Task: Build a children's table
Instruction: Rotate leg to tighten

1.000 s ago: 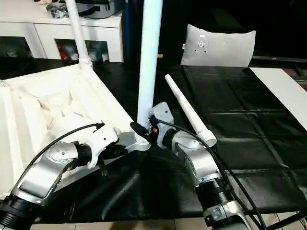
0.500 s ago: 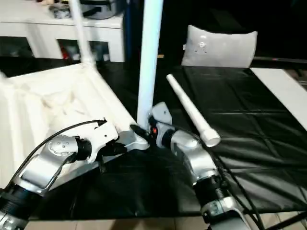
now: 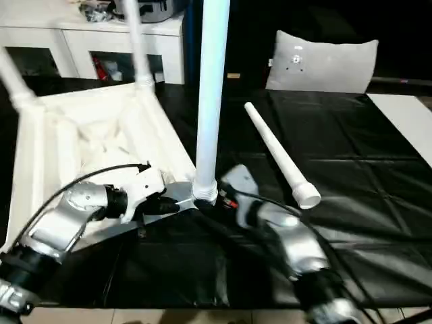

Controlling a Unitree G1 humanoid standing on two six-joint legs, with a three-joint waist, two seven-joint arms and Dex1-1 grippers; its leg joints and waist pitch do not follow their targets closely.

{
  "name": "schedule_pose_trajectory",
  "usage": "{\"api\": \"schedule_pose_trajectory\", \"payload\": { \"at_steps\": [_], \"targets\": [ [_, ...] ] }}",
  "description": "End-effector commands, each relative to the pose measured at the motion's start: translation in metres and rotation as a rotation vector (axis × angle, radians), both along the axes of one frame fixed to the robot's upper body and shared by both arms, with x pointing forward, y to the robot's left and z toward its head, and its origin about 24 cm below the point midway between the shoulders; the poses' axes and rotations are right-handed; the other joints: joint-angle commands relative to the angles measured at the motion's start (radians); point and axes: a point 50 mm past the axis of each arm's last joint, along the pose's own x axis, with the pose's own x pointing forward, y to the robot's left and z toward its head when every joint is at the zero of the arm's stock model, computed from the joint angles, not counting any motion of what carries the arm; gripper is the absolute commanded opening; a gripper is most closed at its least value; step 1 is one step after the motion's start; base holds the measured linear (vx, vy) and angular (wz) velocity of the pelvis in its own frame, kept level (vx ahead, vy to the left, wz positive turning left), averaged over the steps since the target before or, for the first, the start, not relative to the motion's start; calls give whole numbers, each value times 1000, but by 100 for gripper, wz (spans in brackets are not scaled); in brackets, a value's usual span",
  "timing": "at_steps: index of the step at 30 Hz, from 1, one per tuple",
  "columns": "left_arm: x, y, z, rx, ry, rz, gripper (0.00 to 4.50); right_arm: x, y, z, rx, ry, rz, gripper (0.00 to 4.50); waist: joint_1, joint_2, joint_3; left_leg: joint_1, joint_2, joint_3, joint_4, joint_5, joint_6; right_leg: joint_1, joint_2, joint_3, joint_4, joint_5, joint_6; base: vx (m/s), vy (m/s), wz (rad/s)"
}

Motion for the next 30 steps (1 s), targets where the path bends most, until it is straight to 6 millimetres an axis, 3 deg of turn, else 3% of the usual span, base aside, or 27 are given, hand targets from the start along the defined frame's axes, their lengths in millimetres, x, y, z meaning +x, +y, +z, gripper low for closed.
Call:
{"api": "schedule_pose_trajectory", "payload": {
  "at_steps": [1, 4, 8, 9, 15, 17, 30],
  "targets": [
    [-7, 6, -15, 80, 72, -58, 0, 2, -10, 12, 10, -47, 14, 435, 2, 10, -50, 4, 28, 4, -75, -320, 13, 34, -63, 37, -77, -358, -142, 0, 0, 0],
    [-7, 6, -16, 106, 71, -125, 0, -1, -16, 19, 5, -71, 75, 444, 3, 11, -53, 3, 28, 6, -71, -295, 18, 37, -62, 35, -72, -315, -162, 0, 0, 0],
    [-9, 6, -15, 129, 82, -223, 0, 0, -21, 29, -24, -100, 149, 444, 7, 12, -61, -2, 29, 12, -63, -201, 30, 49, -61, 32, -52, -155, -209, 0, 0, 0],
    [-9, 6, -15, 130, 85, -244, 0, 0, -22, 30, -34, -99, 172, 444, 7, 16, -61, -2, 30, 12, -63, -194, 28, 49, -61, 32, -50, -139, -214, 0, 0, 0],
    [-10, 5, -14, 139, 99, -320, 0, -2, -16, 32, -86, -66, 337, 444, 11, 15, -64, 7, 33, 20, -55, -181, 43, 51, -60, 31, -39, -59, -254, 0, 0, 0],
    [-11, 3, -12, 134, 96, -337, 0, 1, -13, 30, -90, -56, 340, 444, 21, 15, -65, 7, 34, 22, -55, -175, 43, 52, -62, 32, -38, -63, -256, 0, 0, 0],
    [-12, 1, -10, 127, 108, -379, 0, 13, -3, 28, -51, -20, 339, 341, 27, 14, -62, 8, 33, 23, -55, -212, 12, 49, -62, 33, -41, -148, -233, 0, 0, 0]
  ]
}}
